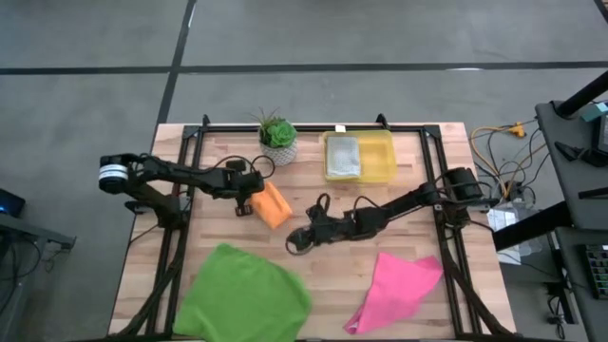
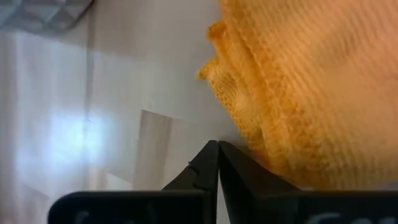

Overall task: Fold microfiber towels
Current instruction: Fold the orange microfiber cloth

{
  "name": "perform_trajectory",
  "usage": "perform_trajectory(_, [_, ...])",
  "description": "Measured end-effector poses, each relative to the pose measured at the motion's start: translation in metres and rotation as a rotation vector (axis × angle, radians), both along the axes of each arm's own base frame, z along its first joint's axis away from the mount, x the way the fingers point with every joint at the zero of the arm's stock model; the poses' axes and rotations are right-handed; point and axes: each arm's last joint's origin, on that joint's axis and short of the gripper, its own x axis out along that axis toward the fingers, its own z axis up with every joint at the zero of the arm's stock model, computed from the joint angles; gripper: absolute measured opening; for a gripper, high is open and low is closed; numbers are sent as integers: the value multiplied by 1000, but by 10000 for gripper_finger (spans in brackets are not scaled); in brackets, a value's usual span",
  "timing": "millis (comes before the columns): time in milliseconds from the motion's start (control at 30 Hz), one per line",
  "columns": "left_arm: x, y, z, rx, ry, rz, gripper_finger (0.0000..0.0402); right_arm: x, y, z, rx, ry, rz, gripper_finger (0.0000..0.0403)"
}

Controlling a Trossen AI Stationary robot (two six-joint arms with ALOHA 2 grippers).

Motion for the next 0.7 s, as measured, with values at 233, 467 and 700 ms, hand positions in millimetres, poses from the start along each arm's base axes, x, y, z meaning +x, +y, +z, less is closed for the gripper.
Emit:
perform_trajectory(233, [10,-34,-2,-284,-146,109,0,-22,26,0,-72,119,68,226])
perform_trajectory(467, [34,-82,15,-539,-296,-151,0,-35,39,7,-173,146,136,226])
perform_trajectory(700, [49,-102,47,-546,-453,-316,0,-47,50,21,-526,103,240,226])
